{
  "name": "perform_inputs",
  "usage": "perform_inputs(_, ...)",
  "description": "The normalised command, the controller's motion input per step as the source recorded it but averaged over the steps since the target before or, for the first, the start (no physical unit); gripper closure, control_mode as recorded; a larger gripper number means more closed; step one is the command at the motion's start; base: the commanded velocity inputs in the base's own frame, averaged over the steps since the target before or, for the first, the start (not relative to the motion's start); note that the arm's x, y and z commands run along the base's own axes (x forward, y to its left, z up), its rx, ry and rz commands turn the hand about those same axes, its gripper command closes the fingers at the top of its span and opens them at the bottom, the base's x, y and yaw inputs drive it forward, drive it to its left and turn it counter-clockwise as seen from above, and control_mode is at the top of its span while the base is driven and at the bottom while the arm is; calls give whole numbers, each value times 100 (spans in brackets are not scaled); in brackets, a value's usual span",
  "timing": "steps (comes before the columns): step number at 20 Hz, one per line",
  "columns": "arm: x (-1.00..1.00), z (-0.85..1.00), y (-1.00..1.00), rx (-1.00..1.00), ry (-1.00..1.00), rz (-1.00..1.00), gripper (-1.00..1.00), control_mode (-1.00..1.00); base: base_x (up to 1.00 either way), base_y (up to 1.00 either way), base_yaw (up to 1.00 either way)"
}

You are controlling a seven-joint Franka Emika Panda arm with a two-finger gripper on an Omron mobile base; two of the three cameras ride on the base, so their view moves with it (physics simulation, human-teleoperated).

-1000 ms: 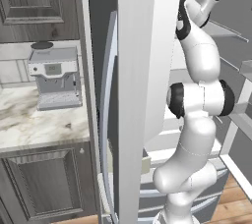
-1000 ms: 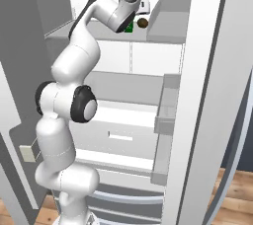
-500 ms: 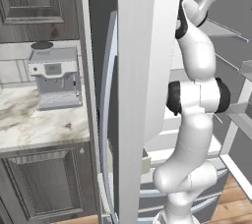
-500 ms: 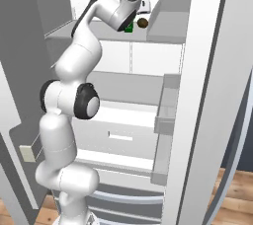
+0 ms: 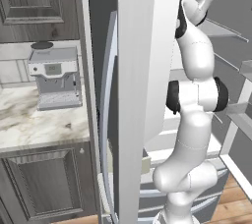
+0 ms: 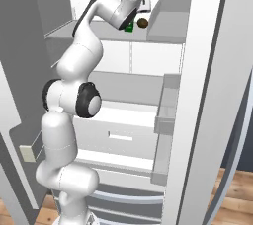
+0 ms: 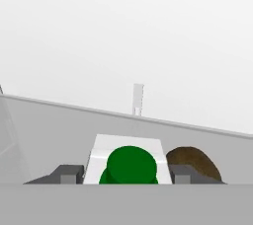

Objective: Take out the milk from the fridge and place it on the tray on the counter. Then take the sugar cube near the tray and place it in the tray.

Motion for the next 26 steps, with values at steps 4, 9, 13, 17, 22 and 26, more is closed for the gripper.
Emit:
perform_inputs(4,-16,0,4,0,0,0,100,-100,0,0,0)
perform_inputs(9,-59,7,6,0,-3,0,100,-100,0,0,0)
perform_inputs(13,-85,2,0,0,-2,0,100,-100,0,0,0)
perform_inputs(17,-98,14,0,0,-9,0,100,-100,0,0,0)
perform_inputs(22,-98,13,0,0,-10,0,100,-100,0,0,0)
perform_inputs(26,-100,-1,3,0,-7,0,100,-100,0,0,0)
